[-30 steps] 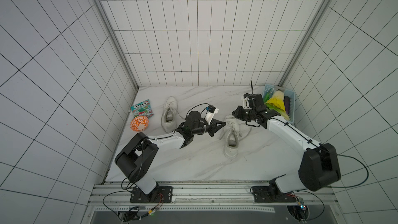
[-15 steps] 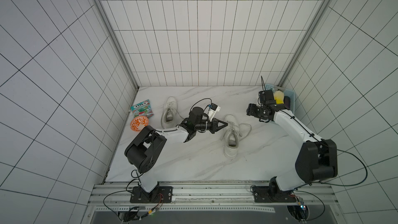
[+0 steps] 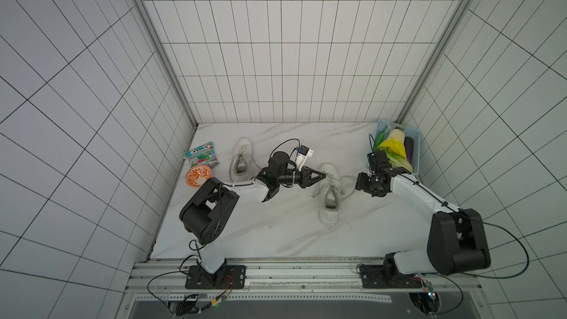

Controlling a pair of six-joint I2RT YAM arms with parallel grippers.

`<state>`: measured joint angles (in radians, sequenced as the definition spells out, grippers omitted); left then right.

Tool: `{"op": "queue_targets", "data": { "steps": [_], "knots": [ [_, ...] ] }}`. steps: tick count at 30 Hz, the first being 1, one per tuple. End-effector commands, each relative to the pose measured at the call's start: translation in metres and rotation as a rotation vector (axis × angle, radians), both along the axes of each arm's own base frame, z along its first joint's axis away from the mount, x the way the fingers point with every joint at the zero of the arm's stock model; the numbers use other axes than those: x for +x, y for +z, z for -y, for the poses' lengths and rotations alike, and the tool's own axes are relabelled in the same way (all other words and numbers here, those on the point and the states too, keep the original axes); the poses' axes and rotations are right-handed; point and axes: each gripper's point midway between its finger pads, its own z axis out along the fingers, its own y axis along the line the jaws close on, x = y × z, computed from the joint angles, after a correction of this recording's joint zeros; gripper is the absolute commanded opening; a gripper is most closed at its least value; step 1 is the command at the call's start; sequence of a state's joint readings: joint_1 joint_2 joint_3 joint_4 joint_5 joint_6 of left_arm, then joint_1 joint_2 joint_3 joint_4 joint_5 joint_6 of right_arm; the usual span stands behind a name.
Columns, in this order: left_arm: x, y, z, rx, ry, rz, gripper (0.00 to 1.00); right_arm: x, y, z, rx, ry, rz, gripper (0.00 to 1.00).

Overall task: Tie the shoes
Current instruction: Cross the shoelace with the shoelace.

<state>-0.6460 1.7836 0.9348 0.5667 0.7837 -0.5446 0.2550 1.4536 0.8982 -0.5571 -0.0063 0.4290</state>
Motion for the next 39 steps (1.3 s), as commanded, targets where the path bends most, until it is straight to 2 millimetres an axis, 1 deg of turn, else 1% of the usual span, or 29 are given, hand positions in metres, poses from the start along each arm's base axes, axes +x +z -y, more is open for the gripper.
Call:
{"op": "queue_targets", "data": {
  "steps": [1, 6, 10, 13, 15, 18, 21, 22, 23, 26, 29, 33, 35, 39],
  "knots": [
    [0.002, 0.006, 0.006, -0.028, -0.015, 0.018, 0.22, 0.012, -0.006, -0.003, -0.023, -0.009, -0.002, 0.61],
    [0.004, 0.005, 0.006, -0.025, -0.009, 0.021, 0.22, 0.021, -0.027, -0.011, -0.017, -0.012, -0.052, 0.58],
    [0.004, 0.005, 0.007, -0.022, -0.01, 0.019, 0.22, 0.024, -0.04, -0.016, -0.029, -0.002, -0.085, 0.57],
    [0.004, 0.004, 0.007, -0.019, -0.01, 0.022, 0.22, 0.025, -0.045, -0.02, -0.033, 0.008, -0.1, 0.55],
    [0.005, 0.004, 0.006, -0.016, -0.008, 0.025, 0.22, 0.023, -0.05, -0.02, -0.039, 0.007, -0.116, 0.52],
    [0.004, 0.004, 0.007, -0.016, -0.01, 0.028, 0.23, 0.018, -0.056, -0.02, -0.033, -0.005, -0.134, 0.37],
    [0.005, 0.004, 0.007, -0.015, -0.011, 0.027, 0.23, 0.016, -0.052, -0.02, -0.018, -0.016, -0.116, 0.14],
    [0.005, 0.004, 0.007, -0.015, -0.01, 0.026, 0.23, 0.016, -0.047, -0.017, -0.019, -0.023, -0.099, 0.06],
    [0.005, 0.003, 0.007, -0.013, -0.01, 0.026, 0.23, 0.017, -0.041, -0.015, -0.021, -0.028, -0.082, 0.01],
    [0.005, 0.002, 0.007, -0.013, -0.012, 0.025, 0.23, 0.02, -0.011, -0.004, -0.007, -0.044, 0.009, 0.0],
    [0.004, 0.003, 0.007, -0.016, -0.018, 0.032, 0.25, 0.02, 0.027, -0.004, 0.041, -0.015, 0.128, 0.0],
    [0.003, 0.004, 0.008, -0.025, -0.031, 0.042, 0.28, 0.011, 0.075, -0.023, 0.174, 0.067, 0.25, 0.0],
    [0.002, 0.004, 0.008, -0.025, -0.034, 0.046, 0.29, 0.004, 0.1, -0.038, 0.261, 0.128, 0.296, 0.0],
    [0.001, 0.003, 0.008, -0.02, -0.046, 0.056, 0.3, -0.011, 0.156, -0.06, 0.401, 0.231, 0.398, 0.0]
  ]
}}
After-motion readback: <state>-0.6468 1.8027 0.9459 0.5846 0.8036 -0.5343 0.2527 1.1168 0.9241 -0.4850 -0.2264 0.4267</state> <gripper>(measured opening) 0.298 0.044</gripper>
